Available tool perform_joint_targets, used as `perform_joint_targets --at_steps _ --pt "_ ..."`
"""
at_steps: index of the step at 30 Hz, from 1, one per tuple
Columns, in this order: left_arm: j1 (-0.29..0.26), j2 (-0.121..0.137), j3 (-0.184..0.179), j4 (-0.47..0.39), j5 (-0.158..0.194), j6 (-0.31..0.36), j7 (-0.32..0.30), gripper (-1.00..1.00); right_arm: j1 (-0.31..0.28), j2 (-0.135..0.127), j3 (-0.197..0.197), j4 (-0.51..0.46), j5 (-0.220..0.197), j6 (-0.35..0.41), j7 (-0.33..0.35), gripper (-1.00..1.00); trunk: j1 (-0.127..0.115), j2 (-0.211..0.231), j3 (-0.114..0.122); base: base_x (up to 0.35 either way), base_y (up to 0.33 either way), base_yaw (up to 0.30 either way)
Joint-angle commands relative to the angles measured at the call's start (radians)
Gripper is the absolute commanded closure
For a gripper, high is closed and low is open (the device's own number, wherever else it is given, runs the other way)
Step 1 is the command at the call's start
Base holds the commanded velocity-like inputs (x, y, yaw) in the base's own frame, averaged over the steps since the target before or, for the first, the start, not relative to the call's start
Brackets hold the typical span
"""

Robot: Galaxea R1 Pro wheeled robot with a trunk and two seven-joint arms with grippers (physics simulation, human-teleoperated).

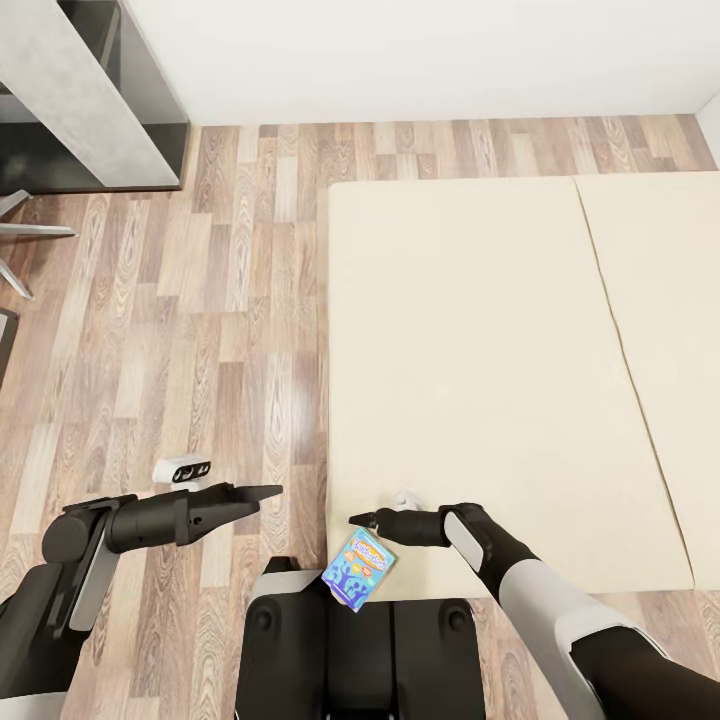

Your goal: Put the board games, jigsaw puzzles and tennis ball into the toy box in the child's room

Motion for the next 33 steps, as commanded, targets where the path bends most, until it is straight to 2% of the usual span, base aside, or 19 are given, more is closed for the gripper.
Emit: perform_joint_targets --at_steps 1,14,33 --pt "0.000 0.000 0.000 0.000 -0.001 0.011 -0.004 -1.00 0.000 -0.001 0.004 -0.001 -0.005 0.004 0.000 -1.00 0.001 -0.002 -0.001 0.000 0.000 0.000" --pt "0.000 0.000 -0.002 0.000 -0.001 0.011 -0.004 -1.00 0.000 -0.004 0.005 -0.001 -0.005 0.004 0.000 -1.00 0.001 -0.002 0.001 0.000 0.000 0.000" --pt "0.000 0.000 -0.002 0.001 -0.001 0.011 -0.004 -1.00 0.000 0.000 0.005 -0.001 -0.005 0.002 -0.001 -1.00 0.001 -0.002 0.030 0.000 0.000 0.000"
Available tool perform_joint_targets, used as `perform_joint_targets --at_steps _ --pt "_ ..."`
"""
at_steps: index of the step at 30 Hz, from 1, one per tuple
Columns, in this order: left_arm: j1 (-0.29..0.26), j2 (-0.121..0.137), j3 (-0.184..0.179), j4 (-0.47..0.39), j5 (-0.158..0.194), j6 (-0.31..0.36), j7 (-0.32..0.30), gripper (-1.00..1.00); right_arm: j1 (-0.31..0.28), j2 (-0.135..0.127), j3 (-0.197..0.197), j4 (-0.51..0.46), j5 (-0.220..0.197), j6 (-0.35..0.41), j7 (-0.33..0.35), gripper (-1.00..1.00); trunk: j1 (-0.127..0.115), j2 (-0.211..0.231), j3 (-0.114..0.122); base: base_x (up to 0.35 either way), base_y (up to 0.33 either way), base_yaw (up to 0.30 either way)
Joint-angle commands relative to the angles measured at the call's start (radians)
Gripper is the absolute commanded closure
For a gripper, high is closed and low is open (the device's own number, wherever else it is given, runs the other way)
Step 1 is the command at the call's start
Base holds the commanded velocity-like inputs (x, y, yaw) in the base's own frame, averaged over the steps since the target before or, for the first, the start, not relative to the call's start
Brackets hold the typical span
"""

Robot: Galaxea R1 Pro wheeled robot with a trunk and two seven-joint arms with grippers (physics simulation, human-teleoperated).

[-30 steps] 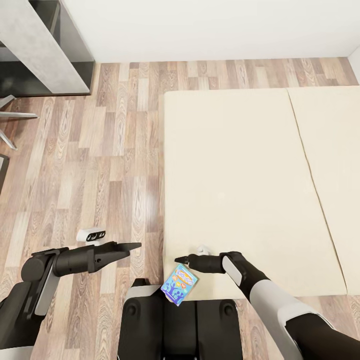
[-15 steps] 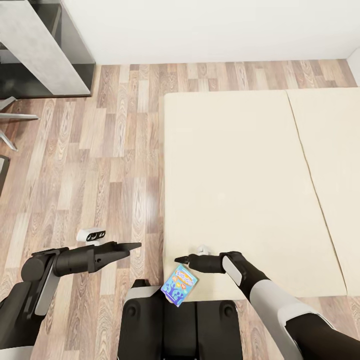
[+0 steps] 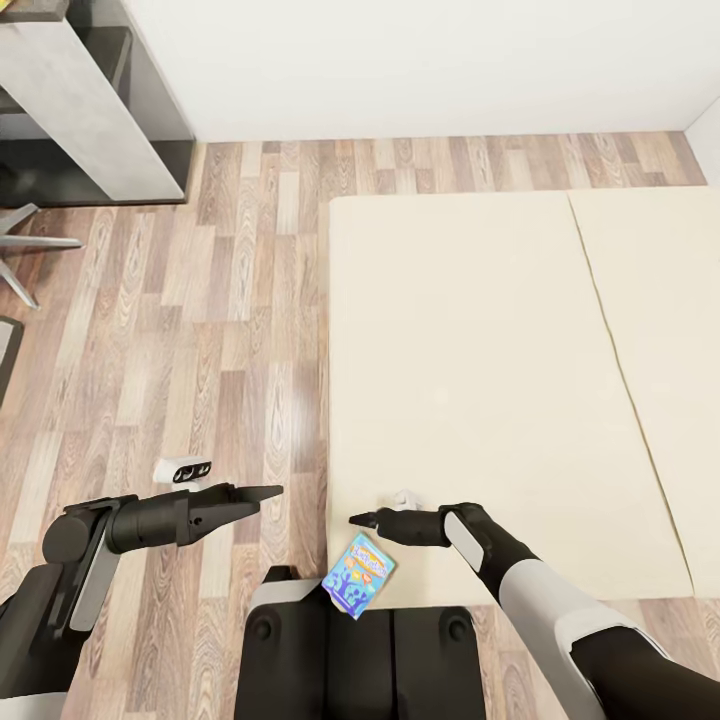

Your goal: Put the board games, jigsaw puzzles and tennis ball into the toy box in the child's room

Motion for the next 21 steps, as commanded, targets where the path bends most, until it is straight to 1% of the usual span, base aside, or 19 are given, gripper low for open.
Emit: perform_joint_targets --at_steps 1,9,13,21 --pt "0.000 0.000 0.000 -0.001 -0.001 0.011 -0.004 -1.00 0.000 0.000 0.004 0.000 -0.005 0.004 0.000 -1.00 0.001 -0.001 0.001 0.000 0.000 0.000" --pt "-0.001 0.000 0.000 0.001 -0.001 0.011 -0.004 -1.00 0.000 -0.001 0.005 0.000 -0.002 -0.030 -0.001 -1.00 0.001 -0.001 0.014 0.000 0.000 0.005" --pt "0.000 0.000 0.000 0.001 -0.001 0.011 -0.004 -1.00 0.000 -0.002 0.006 0.000 -0.001 -0.035 -0.001 -1.00 0.001 -0.001 0.020 0.000 0.000 0.066" --pt "0.000 0.002 0.002 0.001 -0.001 0.011 -0.004 -1.00 0.000 -0.011 0.004 0.005 -0.002 -0.037 0.003 -1.00 0.001 -0.001 0.033 0.000 0.000 0.090"
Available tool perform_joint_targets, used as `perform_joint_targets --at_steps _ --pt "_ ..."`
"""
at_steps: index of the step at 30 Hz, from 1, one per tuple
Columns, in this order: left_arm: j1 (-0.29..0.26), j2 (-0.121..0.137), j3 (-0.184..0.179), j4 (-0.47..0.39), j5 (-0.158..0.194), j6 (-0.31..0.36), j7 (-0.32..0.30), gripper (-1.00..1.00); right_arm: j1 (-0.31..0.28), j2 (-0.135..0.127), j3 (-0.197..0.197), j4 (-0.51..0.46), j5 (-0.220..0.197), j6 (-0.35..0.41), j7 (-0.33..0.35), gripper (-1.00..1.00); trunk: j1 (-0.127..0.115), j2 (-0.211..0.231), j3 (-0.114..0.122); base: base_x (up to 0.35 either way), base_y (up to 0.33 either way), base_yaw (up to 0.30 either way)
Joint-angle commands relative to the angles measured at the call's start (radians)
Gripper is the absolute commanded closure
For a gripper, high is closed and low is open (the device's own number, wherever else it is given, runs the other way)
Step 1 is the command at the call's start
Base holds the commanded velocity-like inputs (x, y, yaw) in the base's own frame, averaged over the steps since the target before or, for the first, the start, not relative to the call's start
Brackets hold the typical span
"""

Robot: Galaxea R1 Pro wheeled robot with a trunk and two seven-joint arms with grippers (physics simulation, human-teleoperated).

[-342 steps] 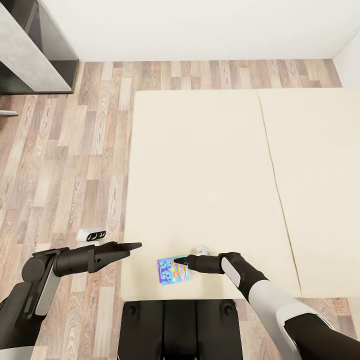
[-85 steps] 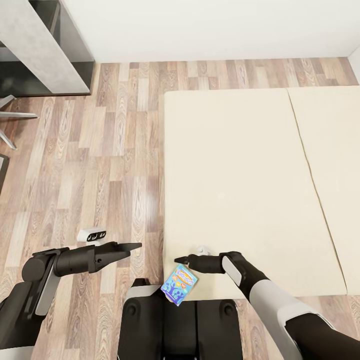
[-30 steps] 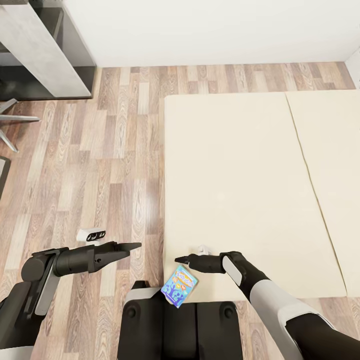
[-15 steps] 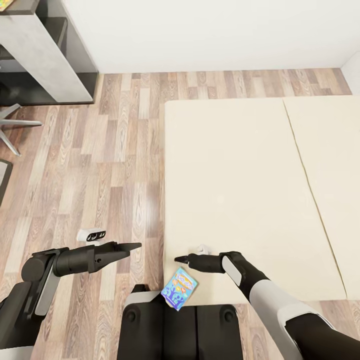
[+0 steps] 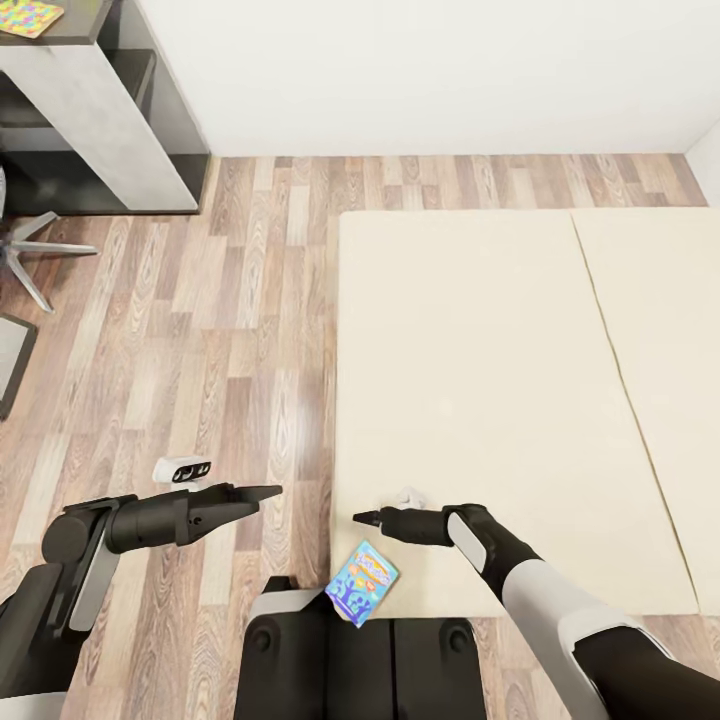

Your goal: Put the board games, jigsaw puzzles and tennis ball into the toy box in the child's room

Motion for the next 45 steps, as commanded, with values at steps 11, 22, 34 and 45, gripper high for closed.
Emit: perform_joint_targets --at_steps 11,22,34,45 --pt "0.000 0.004 0.004 0.000 0.000 0.011 -0.004 -1.00 0.043 -0.015 0.007 -0.004 -0.008 0.005 0.005 -1.00 0.001 -0.001 0.017 0.000 0.000 0.083" --pt "0.000 0.006 0.006 0.001 0.004 0.011 -0.004 -1.00 0.185 -0.050 0.005 -0.012 -0.007 -0.091 -0.001 -1.00 0.001 -0.001 0.034 0.000 0.000 0.066" --pt "0.000 0.005 0.004 0.002 0.004 0.011 -0.004 -1.00 0.270 -0.102 0.004 -0.005 -0.011 -0.164 -0.002 -1.00 0.001 -0.001 0.037 0.000 0.000 0.006" --pt "0.000 0.005 0.003 0.002 0.003 0.011 -0.004 -1.00 0.274 -0.094 0.005 0.007 -0.007 -0.209 -0.004 -1.00 0.001 -0.001 0.037 0.000 0.000 0.000"
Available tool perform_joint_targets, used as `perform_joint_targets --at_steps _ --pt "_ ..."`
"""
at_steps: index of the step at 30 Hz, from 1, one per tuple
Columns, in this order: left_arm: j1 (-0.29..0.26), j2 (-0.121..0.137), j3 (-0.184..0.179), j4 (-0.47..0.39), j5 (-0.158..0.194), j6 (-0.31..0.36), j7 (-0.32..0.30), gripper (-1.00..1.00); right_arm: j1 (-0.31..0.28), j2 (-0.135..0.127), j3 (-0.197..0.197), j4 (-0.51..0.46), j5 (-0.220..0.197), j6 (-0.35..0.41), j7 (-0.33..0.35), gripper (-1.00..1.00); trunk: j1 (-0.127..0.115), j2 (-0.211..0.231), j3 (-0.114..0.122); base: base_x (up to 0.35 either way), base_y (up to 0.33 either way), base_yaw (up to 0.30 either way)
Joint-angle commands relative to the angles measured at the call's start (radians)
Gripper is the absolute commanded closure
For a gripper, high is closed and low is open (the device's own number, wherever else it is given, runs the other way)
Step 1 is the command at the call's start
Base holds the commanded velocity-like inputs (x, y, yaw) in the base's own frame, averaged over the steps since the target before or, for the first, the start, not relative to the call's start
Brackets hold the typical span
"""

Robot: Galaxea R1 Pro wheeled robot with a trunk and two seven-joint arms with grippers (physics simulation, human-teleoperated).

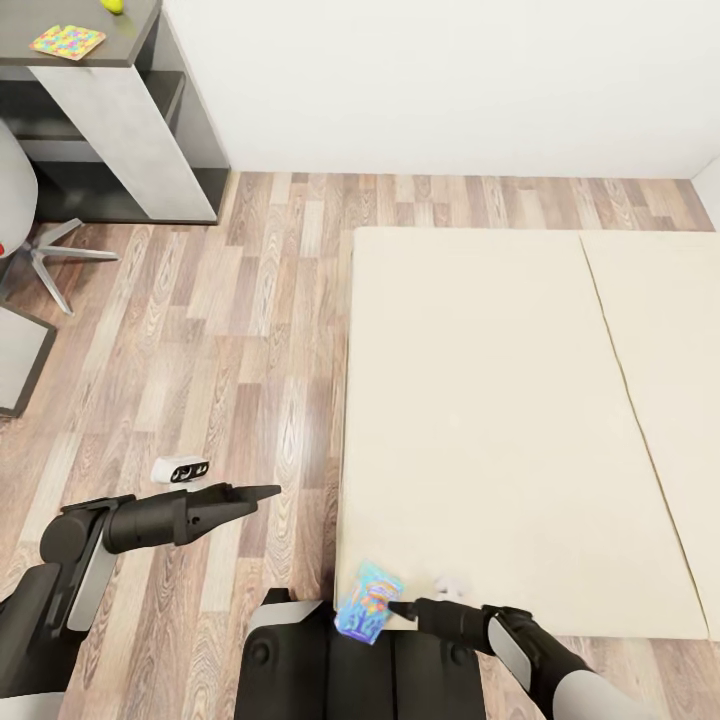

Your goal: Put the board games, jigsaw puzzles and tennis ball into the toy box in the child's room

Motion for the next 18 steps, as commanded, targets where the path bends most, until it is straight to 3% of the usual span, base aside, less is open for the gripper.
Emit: perform_joint_targets --at_steps 1,8,12,18 --pt "0.000 0.000 0.000 0.000 -0.001 0.011 -0.004 -1.00 0.000 0.001 0.004 -0.001 -0.007 0.006 0.000 -1.00 0.001 -0.001 -0.001 0.000 0.000 0.000" --pt "-0.001 -0.004 -0.004 0.000 -0.003 0.011 -0.004 -1.00 0.000 0.007 0.010 -0.009 0.000 0.004 -0.016 -1.00 0.001 -0.001 -0.001 0.000 0.000 0.000" --pt "0.000 -0.006 -0.005 0.000 -0.005 0.011 -0.004 -1.00 -0.001 0.030 0.009 -0.013 0.001 0.004 -0.051 -1.00 0.001 -0.001 -0.001 0.000 0.000 0.000" --pt "-0.001 -0.008 -0.006 0.000 -0.007 0.010 -0.004 -1.00 -0.001 0.044 0.008 -0.018 0.001 0.004 -0.066 -1.00 0.001 -0.001 -0.001 0.000 0.000 0.000"
